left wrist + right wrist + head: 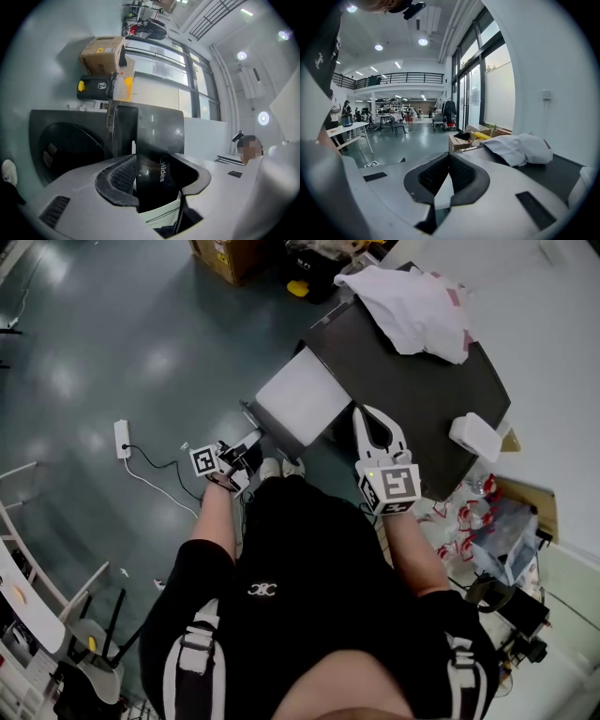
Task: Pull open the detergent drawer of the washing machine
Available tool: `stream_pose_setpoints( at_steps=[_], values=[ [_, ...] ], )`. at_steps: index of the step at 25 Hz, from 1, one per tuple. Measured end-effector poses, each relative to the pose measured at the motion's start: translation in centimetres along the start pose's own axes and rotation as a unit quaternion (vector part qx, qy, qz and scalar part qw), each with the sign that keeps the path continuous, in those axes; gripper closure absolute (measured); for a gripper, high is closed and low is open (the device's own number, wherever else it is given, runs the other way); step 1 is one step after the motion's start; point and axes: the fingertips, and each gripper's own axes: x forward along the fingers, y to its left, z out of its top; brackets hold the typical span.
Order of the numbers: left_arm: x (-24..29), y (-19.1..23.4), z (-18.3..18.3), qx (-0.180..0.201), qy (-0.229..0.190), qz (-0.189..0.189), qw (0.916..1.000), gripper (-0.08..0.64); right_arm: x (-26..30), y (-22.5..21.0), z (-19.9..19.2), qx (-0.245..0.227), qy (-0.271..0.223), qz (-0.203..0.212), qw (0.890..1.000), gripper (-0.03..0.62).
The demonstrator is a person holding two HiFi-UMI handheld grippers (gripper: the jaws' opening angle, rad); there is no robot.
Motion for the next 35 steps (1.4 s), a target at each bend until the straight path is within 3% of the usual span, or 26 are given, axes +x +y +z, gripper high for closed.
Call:
stream_pose_setpoints(
  at_steps=[14, 29, 32, 35],
  values=[
    [-5.6, -1.0, -0.3, 0.02, -0.056, 0.022, 0.998, 0.342, 1.6, 2.3, 0.7, -0.013, -0.007, 0.049, 0.999, 0.591],
    [-6.6, -0.1, 0.0, 0.044, -0.093, 0.045, 0.9936, 0.339, 2.2, 2.1, 1.0, -0.015, -0.009, 0.045, 0.999, 0.591],
    [-7.0, -0.1, 0.0, 0.048, -0.088, 0.065, 0.9928, 0.339, 2.3, 2.4, 1.3, -0.013, -0.012, 0.046, 0.999, 0.591],
    [-8.0, 0.0, 0.8, 0.056, -0.107, 0.108, 0.9868, 0.352, 2.5, 2.7, 1.7, 0.0, -0.017, 0.047, 0.999, 0.591]
  ],
)
